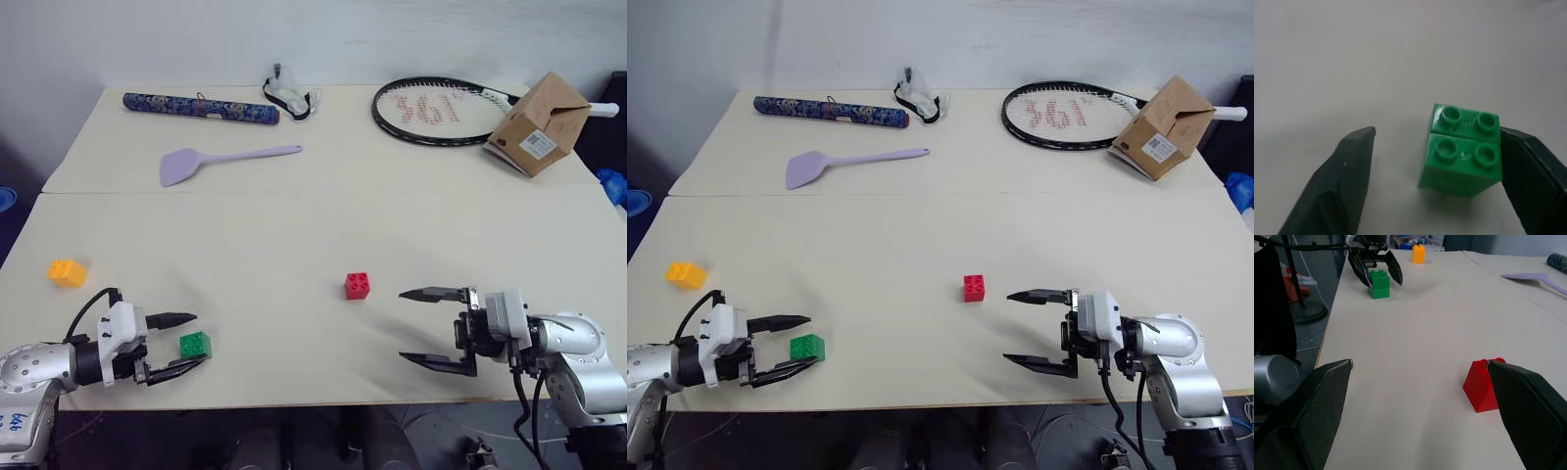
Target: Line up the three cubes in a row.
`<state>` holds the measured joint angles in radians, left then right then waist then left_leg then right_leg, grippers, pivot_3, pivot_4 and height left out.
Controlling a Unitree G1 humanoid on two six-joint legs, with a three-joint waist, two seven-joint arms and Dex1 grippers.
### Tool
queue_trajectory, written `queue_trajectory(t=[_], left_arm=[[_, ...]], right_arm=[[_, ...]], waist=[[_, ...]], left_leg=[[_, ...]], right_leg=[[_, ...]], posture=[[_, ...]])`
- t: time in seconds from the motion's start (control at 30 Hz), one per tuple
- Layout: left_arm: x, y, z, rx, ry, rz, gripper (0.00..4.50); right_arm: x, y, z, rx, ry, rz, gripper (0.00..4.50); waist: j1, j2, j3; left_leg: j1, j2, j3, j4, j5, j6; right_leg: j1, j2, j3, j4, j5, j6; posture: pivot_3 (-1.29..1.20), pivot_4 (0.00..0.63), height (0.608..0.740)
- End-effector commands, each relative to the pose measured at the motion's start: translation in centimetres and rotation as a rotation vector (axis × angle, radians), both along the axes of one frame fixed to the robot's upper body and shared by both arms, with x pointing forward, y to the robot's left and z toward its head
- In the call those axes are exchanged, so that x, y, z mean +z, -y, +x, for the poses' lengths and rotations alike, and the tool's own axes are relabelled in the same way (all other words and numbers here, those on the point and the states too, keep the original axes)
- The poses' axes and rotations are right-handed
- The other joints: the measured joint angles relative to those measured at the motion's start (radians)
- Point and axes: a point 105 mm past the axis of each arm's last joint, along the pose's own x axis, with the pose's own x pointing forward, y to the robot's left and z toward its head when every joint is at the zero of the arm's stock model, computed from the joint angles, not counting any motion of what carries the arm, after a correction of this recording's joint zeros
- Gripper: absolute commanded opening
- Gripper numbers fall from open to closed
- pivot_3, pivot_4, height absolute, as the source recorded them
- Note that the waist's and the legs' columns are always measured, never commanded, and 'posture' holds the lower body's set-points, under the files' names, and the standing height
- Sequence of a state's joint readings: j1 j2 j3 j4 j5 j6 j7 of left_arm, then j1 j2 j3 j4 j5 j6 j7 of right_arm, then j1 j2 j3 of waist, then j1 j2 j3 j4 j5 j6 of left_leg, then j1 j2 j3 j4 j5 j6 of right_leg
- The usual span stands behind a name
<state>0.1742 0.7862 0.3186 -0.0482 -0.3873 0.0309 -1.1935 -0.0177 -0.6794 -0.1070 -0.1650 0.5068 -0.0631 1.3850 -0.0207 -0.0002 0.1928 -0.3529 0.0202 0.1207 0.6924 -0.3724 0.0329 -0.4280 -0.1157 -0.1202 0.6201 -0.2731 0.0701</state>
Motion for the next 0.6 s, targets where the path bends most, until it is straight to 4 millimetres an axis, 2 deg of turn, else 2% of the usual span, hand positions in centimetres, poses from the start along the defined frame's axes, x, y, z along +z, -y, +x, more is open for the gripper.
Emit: queue_trajectory(t=[0.03,0.13,0.17,0.2,0.3,0.37,0.5,0.6], left_arm=[[0.8,0.4,0.0,-0.084,0.014,0.044,2.46],[1.2,0.8,0.2,-0.139,0.016,0.077,1.57],[2.0,1.7,0.8,-0.163,0.038,0.062,1.49],[2.5,2.4,1.2,-0.181,0.054,0.051,1.50],[4.9,6.0,3.2,-0.275,0.099,0.000,1.50],[5.7,8.5,4.6,-0.345,0.117,0.000,1.50],[5.2,11.9,7.7,-0.388,0.099,0.049,1.50],[4.1,13.5,8.9,-0.443,0.049,0.097,1.50]], right_arm=[[0.3,0.1,-0.3,0.006,0.035,-0.037,4.50],[0.2,0.4,-0.2,-0.015,0.036,-0.041,4.50],[0.2,0.6,-0.2,-0.026,0.040,-0.042,4.50],[0.2,0.7,-0.1,-0.034,0.044,-0.043,4.50],[0.7,1.1,0.3,-0.082,0.067,-0.023,4.50],[1.0,1.2,0.6,-0.108,0.082,-0.009,4.50],[1.4,1.2,1.0,-0.141,0.094,0.008,4.50],[1.7,1.1,1.1,-0.163,0.105,0.023,4.50]], waist=[[0.003,0.000,0.000],[0.006,0.000,0.000],[0.008,0.000,0.000],[0.016,0.000,0.000],[0.029,0.000,0.000],[0.034,0.000,0.000],[0.044,0.000,0.000],[0.040,0.000,0.000]], left_leg=[[0.000,0.000,0.000,0.000,0.000,0.000],[0.000,0.000,0.000,0.000,0.000,0.000],[0.000,0.000,0.000,0.000,0.000,0.000],[0.000,0.000,0.000,0.000,0.000,0.000],[0.000,-0.001,-0.001,0.002,0.001,0.001],[-0.001,-0.001,-0.001,0.003,0.001,0.001],[-0.001,-0.002,0.001,0.006,0.002,0.003],[-0.001,-0.003,0.004,0.006,0.003,0.003]], right_leg=[[0.000,0.000,0.000,0.000,0.000,0.000],[0.000,0.000,0.000,0.000,0.000,0.000],[0.000,0.000,0.000,0.000,0.000,0.000],[0.000,0.000,0.000,0.000,0.000,0.000],[0.001,-0.001,0.000,0.001,0.000,0.001],[0.001,0.000,0.000,0.002,0.001,0.001],[0.001,0.002,0.000,0.006,0.002,0.003],[0.001,0.007,0.000,0.006,0.002,0.003]], posture=[[0.00,0.150,0.740],[0.00,0.150,0.740],[0.00,0.150,0.740],[0.00,0.150,0.740],[0.00,0.150,0.740],[0.00,0.150,0.740],[0.00,0.150,0.740],[0.00,0.150,0.740]])
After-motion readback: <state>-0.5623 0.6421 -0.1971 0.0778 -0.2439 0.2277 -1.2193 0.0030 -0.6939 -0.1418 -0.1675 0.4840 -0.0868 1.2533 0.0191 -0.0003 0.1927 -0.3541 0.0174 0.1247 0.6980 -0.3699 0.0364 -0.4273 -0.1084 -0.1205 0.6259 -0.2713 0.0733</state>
